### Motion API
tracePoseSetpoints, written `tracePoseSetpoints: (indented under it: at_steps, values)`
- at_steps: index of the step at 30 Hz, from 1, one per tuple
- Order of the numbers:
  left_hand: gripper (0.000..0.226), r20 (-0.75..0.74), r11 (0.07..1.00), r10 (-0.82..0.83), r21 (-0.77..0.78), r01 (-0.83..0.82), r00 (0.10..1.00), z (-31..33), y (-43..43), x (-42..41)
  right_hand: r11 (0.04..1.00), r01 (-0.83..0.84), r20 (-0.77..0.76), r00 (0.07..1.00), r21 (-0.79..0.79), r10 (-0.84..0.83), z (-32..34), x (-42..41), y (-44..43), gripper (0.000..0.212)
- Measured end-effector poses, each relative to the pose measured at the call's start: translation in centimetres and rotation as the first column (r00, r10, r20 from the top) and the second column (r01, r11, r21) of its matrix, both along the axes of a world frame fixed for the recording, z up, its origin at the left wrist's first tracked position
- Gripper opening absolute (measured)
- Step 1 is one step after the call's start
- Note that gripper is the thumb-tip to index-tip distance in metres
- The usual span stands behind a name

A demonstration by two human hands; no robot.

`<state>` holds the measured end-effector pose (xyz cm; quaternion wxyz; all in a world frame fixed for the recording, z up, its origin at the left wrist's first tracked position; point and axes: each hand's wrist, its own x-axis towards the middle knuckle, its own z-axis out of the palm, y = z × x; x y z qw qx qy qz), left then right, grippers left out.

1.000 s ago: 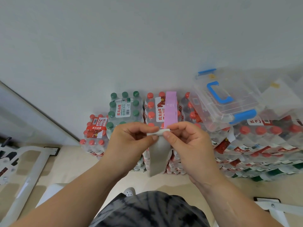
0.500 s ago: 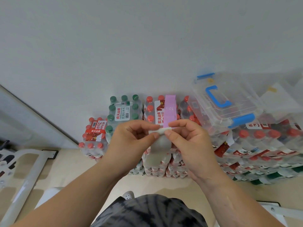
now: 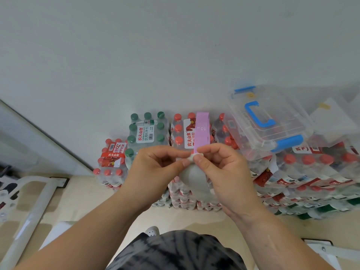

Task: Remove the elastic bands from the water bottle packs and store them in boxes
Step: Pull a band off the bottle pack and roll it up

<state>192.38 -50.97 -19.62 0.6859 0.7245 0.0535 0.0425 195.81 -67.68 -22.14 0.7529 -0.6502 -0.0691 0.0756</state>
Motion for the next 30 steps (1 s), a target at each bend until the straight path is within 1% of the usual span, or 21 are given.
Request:
tracePoseSetpoints:
  at_steps: [2, 4, 7, 9, 12, 14, 16, 19, 20, 22, 25, 28, 30]
  values:
    - [0.017, 0.012, 0.999, 0.037, 0.021, -0.038, 0.999, -0.28, -0.03, 0.05, 1.0, 0.005, -0.026, 1.0, -0.002, -0.005, -0.09, -0.1, 0.03, 0.017]
    - [0.017, 0.011, 0.998, 0.053, 0.025, -0.053, 0.999, -0.46, 0.03, 0.1, 1.0, -0.001, -0.053, 0.999, -0.013, 0.0, -0.22, -0.09, 0.03, 0.014]
    - [0.028, -0.007, 0.999, 0.039, 0.012, -0.039, 0.999, -0.62, 0.18, 0.0, 0.999, -0.02, -0.044, 0.999, -0.03, 0.019, -0.26, 0.03, -0.12, 0.016]
    - [0.031, -0.034, 1.0, 0.015, -0.008, -0.015, 0.999, -0.68, 0.16, -0.1, 0.999, -0.029, -0.037, 0.999, -0.015, 0.028, -0.24, 0.07, -0.25, 0.018]
    - [0.025, -0.054, 0.999, -0.026, -0.046, 0.023, 0.998, -0.73, -0.09, -0.21, 1.0, -0.03, -0.042, 0.999, 0.003, 0.03, -0.17, 0.02, -0.29, 0.019]
    - [0.024, -0.054, 1.0, -0.004, -0.011, 0.003, 0.999, -0.91, -0.14, -0.15, 0.999, -0.034, -0.055, 0.998, 0.002, 0.034, -0.36, -0.03, -0.27, 0.02]
    - [0.025, -0.038, 0.999, 0.033, 0.025, -0.032, 0.999, -0.87, -0.14, -0.05, 0.999, -0.038, -0.081, 0.996, 0.005, 0.038, -0.42, -0.17, -0.21, 0.016]
    - [0.019, -0.027, 0.996, 0.068, 0.055, -0.066, 0.997, -0.68, -0.1, -0.03, 1.0, -0.03, -0.082, 0.996, -0.01, 0.029, -0.42, -0.29, -0.22, 0.024]
    - [0.019, -0.031, 0.996, 0.066, 0.054, -0.064, 0.997, -0.64, -0.09, -0.08, 1.0, -0.026, -0.073, 0.997, -0.008, 0.026, -0.41, -0.25, -0.23, 0.02]
    - [0.02, -0.035, 0.998, 0.05, 0.048, -0.048, 0.998, -0.65, -0.03, -0.19, 1.0, -0.025, -0.049, 0.998, 0.002, 0.025, -0.43, -0.14, -0.23, 0.01]
    - [0.018, -0.042, 1.0, 0.03, 0.01, -0.029, 0.999, -0.38, -0.16, -0.25, 0.999, -0.028, -0.033, 0.999, 0.02, 0.028, -0.41, -0.1, -0.26, 0.014]
    - [0.024, -0.071, 0.998, 0.025, -0.055, -0.029, 0.997, 0.02, -0.42, -0.21, 0.999, -0.036, -0.02, 0.999, 0.021, 0.037, -0.24, -0.18, -0.37, 0.015]
    - [0.023, -0.074, 0.999, 0.023, -0.045, -0.026, 0.997, -0.04, -0.48, -0.14, 0.999, -0.043, -0.021, 0.999, 0.013, 0.043, -0.23, -0.19, -0.48, 0.015]
